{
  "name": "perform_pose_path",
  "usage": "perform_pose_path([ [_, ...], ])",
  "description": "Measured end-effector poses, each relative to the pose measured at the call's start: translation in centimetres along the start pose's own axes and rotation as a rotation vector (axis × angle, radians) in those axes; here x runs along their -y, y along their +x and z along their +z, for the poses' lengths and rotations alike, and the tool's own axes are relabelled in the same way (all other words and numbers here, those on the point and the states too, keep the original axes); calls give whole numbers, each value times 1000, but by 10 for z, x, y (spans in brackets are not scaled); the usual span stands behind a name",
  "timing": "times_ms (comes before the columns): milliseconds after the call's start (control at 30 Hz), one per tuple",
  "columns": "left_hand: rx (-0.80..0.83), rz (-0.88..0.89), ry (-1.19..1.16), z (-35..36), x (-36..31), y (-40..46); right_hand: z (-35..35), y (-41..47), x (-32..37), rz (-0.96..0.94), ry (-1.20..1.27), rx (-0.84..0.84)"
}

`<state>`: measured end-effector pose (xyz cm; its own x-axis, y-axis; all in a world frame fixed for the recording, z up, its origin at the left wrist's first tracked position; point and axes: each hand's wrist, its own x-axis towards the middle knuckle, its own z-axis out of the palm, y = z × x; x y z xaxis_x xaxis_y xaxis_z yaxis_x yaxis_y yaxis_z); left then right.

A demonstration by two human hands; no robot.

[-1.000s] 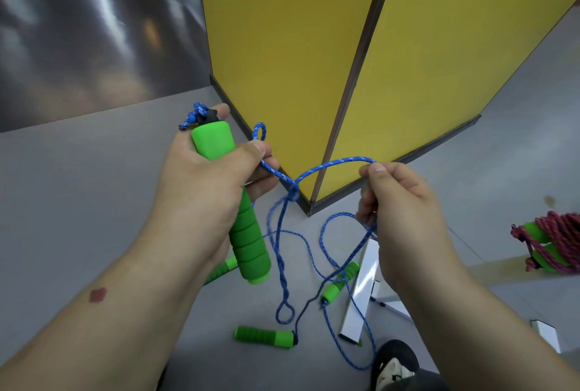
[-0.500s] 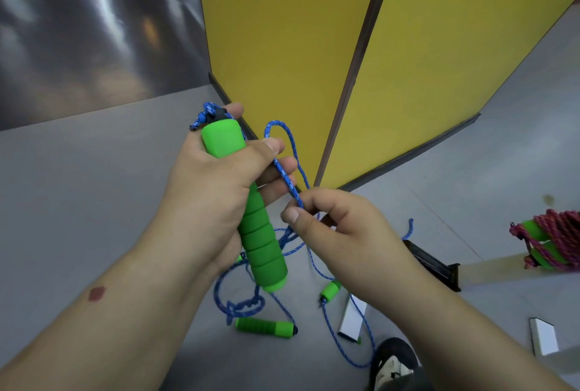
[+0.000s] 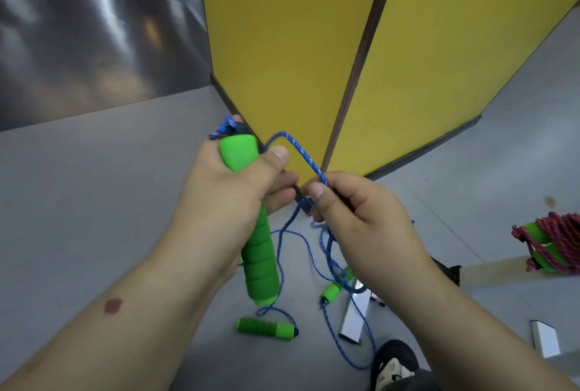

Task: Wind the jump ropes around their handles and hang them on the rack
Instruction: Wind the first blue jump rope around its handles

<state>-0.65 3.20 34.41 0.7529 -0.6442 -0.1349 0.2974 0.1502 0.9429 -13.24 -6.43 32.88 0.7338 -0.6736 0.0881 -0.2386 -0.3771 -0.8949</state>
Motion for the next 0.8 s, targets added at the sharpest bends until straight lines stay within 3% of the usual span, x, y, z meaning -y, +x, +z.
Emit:
perform_pose_path([
  [100,126,51,158,6,11,-6,2,0,2,-42,45,-9],
  [233,148,84,261,7,14,-7,-1,-4,6,-123,117,97],
  [367,126,154,352,6,10,-10,-15,-2,13,-7,345,144],
  [500,73,345,609,10,4,-16,-26,3,10,-5,179,155],
  [567,159,349,614,9,4,-16,-26,3,12,-87,90,157],
  [667,257,234,534,9,8,-15,-30,3,16,-129,214,119],
  [800,126,229,453,8,10,-8,-39,11,10,-70,288,-86],
])
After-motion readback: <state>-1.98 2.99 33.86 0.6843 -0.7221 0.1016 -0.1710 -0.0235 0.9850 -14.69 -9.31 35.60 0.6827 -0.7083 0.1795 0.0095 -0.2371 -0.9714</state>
